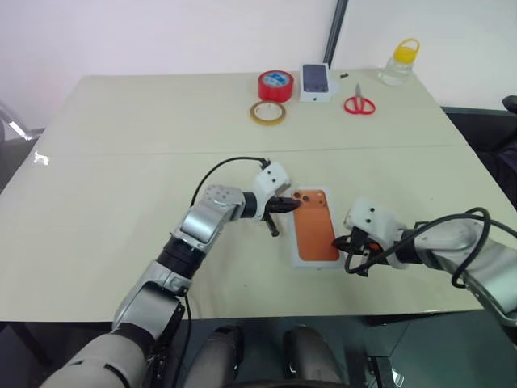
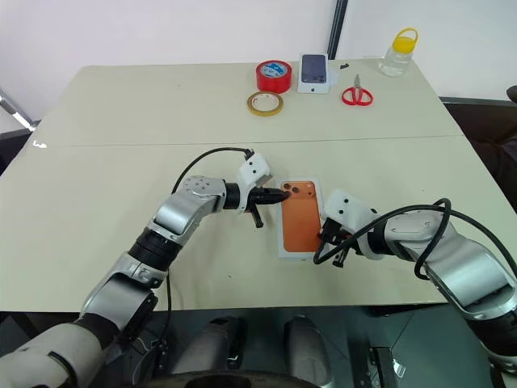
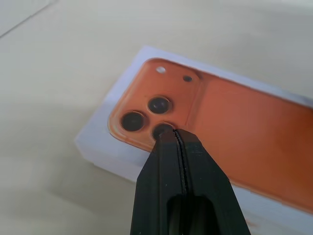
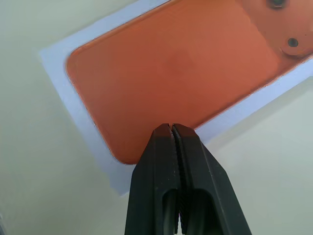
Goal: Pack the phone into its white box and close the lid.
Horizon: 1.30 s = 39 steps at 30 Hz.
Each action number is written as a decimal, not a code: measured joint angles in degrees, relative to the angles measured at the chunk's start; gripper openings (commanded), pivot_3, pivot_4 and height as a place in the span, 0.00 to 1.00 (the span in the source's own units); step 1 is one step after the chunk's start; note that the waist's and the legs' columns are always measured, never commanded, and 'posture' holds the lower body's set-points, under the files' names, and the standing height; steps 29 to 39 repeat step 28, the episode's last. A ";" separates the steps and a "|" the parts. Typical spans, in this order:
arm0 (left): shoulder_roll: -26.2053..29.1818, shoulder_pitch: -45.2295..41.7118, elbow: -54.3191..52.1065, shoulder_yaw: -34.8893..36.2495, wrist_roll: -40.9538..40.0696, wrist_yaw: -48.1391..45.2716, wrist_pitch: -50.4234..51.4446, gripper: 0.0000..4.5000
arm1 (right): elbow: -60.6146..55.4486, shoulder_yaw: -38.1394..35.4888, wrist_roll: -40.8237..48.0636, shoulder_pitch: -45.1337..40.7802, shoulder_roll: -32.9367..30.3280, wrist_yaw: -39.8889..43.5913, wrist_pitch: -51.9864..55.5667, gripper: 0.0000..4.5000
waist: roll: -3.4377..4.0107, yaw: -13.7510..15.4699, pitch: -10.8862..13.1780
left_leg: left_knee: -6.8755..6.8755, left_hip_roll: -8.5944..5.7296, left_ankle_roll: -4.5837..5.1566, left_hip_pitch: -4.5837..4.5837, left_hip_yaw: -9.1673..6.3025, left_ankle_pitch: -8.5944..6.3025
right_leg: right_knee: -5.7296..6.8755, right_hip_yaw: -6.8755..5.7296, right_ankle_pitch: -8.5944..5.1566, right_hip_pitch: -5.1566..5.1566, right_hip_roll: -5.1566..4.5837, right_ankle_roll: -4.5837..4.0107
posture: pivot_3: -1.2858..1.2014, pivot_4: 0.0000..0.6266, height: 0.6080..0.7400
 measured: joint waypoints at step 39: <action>15.58 29.76 -23.87 30.35 -4.56 19.35 -4.18 0.00 | 40.70 -9.26 -4.24 -14.95 16.62 4.66 -30.70 0.02 | 0.05 0.00 0.00 | -0.07 0.01 -0.06 -0.02 0.02 0.03 | 0.03 0.03 0.01 -0.10 0.00 -0.02 | 0.52 0.24 1.00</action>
